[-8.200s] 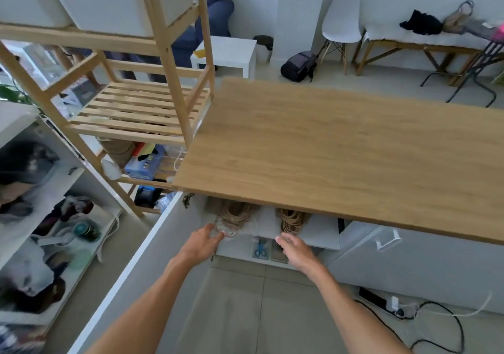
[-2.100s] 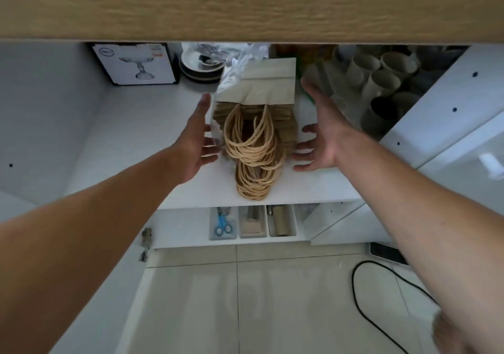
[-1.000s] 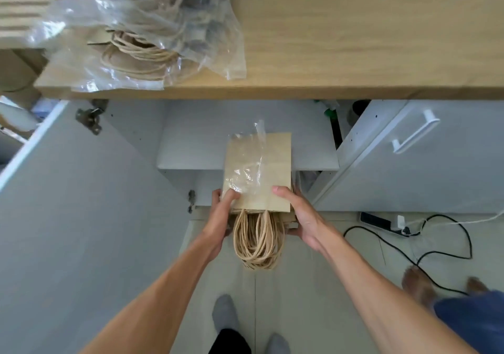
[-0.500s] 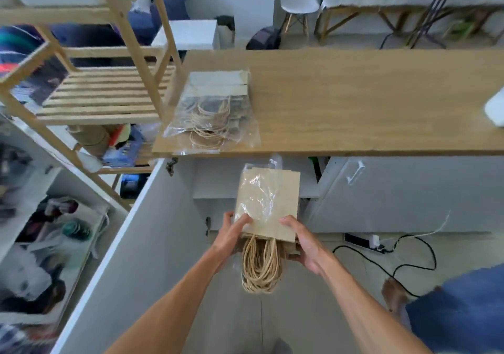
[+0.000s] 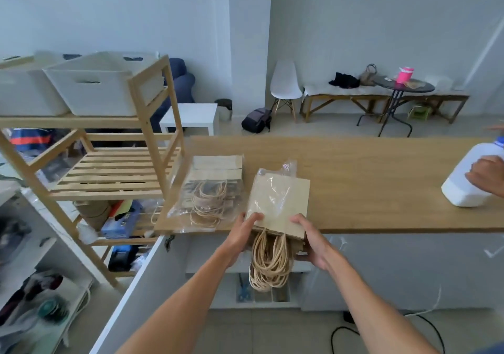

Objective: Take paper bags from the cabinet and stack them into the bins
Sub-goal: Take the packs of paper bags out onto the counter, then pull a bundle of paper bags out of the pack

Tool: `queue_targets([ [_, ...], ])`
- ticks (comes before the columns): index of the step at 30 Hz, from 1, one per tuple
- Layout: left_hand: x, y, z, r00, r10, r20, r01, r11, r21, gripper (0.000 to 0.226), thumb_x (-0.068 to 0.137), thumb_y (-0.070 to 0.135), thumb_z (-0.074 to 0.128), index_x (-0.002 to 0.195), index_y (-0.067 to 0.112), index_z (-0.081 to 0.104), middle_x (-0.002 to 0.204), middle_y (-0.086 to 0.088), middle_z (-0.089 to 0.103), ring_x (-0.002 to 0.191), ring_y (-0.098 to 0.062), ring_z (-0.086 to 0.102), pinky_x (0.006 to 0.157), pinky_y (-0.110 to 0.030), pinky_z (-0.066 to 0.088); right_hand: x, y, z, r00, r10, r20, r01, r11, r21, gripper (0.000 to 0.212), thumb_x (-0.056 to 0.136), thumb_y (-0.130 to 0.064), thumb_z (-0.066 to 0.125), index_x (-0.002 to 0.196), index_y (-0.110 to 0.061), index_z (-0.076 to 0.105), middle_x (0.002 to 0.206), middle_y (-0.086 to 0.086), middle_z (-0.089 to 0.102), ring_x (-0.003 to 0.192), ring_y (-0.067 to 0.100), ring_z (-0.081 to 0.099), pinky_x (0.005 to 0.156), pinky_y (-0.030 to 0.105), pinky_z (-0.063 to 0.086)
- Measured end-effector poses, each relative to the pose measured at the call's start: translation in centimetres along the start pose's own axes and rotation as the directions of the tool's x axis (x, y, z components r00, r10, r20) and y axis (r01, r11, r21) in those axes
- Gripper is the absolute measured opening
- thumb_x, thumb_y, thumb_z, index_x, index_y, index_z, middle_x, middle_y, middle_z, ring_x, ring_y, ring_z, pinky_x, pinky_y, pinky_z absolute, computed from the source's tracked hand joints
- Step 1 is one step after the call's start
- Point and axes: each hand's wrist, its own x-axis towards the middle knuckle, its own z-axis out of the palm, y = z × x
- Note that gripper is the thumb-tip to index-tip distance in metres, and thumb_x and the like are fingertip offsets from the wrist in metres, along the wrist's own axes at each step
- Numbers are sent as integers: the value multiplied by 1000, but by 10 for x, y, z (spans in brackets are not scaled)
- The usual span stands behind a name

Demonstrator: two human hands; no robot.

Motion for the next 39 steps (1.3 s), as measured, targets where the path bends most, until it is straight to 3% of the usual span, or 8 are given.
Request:
queue_targets([
  [5, 78, 31, 19, 999, 12, -46, -12, 1000, -10, 64, 85, 57, 59, 136, 20, 43, 138, -10, 53, 119, -31, 55, 93, -43, 49, 72, -53, -28, 991, -112, -76, 108, 993, -47, 45, 75, -57, 63, 100, -20, 70, 90, 5, 73, 89, 27, 62, 86, 42, 48],
  [11, 159, 57, 42, 996, -37, -83, 32, 997, -65, 60, 88, 54, 57, 136, 20, 45, 132, -10, 58, 107, -24, 61, 79, -34, 48, 163, -90, -63, 994, -38, -98, 35, 999, -39, 50, 73, -58, 66, 108, -21, 66, 89, 2, 71, 84, 24, 61, 75, 35, 46],
  [19, 246, 58, 38, 983, -95, -156, 85, 994, -70, 73, 82, 64, 59, 137, 18, 50, 132, -7, 62, 117, -28, 61, 106, -48, 46, 254, -105, -81, 996, 56, -66, -60, 996, -68, 80, 61, -70, 68, 124, -21, 67, 113, 5, 73, 102, 27, 62, 87, 39, 46],
  [27, 265, 64, 19, 982, -140, -128, 138, 990, -26, 60, 96, 48, 53, 145, 13, 45, 134, -3, 48, 121, -22, 45, 98, -38, 36, 247, -131, -90, 992, 114, 51, -101, 973, -205, 104, 53, -88, 69, 141, -34, 57, 156, 0, 49, 143, 26, 42, 123, 52, 25],
  [30, 265, 70, 9, 983, -144, -116, 142, 990, -23, 65, 97, 52, 49, 150, 15, 39, 154, -10, 40, 139, -30, 40, 112, -44, 34, 241, -146, -91, 995, -24, -97, 4, 980, -199, 78, 90, -69, 55, 155, -27, 43, 163, 1, 38, 147, 27, 37, 119, 50, 29],
  [33, 264, 80, 1, 984, -129, -119, 131, 991, 6, 76, 95, 60, 45, 154, 14, 33, 150, -14, 46, 136, -32, 45, 115, -48, 35, 249, -157, -93, 935, -186, -303, 111, 962, -248, 45, 97, -49, 53, 125, -16, 69, 135, 6, 67, 120, 26, 63, 108, 49, 49],
  [36, 269, 80, -3, 986, -124, -112, 129, 991, 40, 82, 91, 67, 46, 153, 13, 34, 125, -13, 61, 111, -29, 59, 101, -45, 44, 249, -168, -83, 971, -175, -162, 99, 914, -392, 35, 99, -40, 54, 117, -14, 70, 110, -2, 70, 106, 19, 62, 98, 35, 49],
  [39, 273, 77, -3, 982, -161, -101, 165, 986, 37, 102, 74, 79, 55, 150, 13, 37, 141, -25, 53, 125, -40, 55, 108, -51, 42, 252, -175, -75, 987, -104, -125, 36, 889, -456, 49, 94, -46, 58, 129, -12, 63, 127, 2, 66, 114, 20, 59, 93, 35, 44],
])
